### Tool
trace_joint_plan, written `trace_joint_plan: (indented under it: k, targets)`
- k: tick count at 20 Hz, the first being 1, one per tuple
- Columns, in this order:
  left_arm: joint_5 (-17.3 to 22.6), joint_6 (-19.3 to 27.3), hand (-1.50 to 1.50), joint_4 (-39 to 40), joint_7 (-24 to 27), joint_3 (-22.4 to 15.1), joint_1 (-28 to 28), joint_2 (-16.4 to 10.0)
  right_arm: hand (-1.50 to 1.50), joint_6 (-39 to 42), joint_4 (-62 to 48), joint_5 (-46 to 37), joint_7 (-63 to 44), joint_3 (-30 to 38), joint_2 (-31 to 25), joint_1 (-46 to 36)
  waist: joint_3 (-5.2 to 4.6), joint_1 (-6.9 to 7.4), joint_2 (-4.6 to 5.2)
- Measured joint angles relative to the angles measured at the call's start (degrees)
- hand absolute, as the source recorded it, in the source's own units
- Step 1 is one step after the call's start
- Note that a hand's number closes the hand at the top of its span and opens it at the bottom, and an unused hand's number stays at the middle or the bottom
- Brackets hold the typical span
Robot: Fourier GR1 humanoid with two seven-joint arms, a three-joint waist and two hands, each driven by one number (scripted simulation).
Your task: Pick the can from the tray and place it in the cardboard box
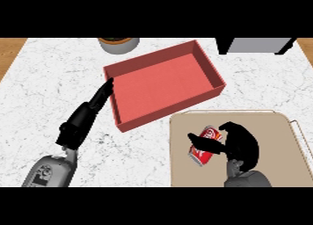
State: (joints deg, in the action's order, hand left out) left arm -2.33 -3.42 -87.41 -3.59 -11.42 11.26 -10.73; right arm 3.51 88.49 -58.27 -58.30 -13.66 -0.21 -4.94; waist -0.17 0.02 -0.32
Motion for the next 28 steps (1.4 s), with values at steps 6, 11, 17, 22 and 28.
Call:
trace_joint_plan:
  k: [6,11,17,22,28]
  targets:
    - [-1.0,-0.8,0.0,0.3,-0.4,1.0,-0.1,1.2,1.5,-0.3,0.4,-2.5,2.6,-1.7,-1.4,0.8,0.01,0.04,0.0]
    - [-1.2,-1.7,0.0,-0.1,-0.8,-0.5,1.0,1.8,1.5,5.3,0.4,-3.7,15.7,-15.4,-3.0,-4.4,0.02,3.14,0.21]
    - [-0.9,-2.3,0.0,0.5,-1.0,0.2,1.7,1.5,1.5,5.6,0.6,-6.8,30.9,-28.2,-4.6,-11.0,0.06,2.57,0.28]
    - [-0.9,-2.3,0.0,-0.4,-0.5,1.3,0.0,1.2,1.5,4.1,6.2,-9.5,35.9,-30.9,-5.7,-12.8,0.13,0.83,0.18]
    - [-1.6,-2.0,0.0,-1.0,-1.4,1.7,-0.4,1.8,1.5,12.9,23.3,-7.2,36.0,-30.5,-6.8,-11.9,0.15,-0.09,0.13]
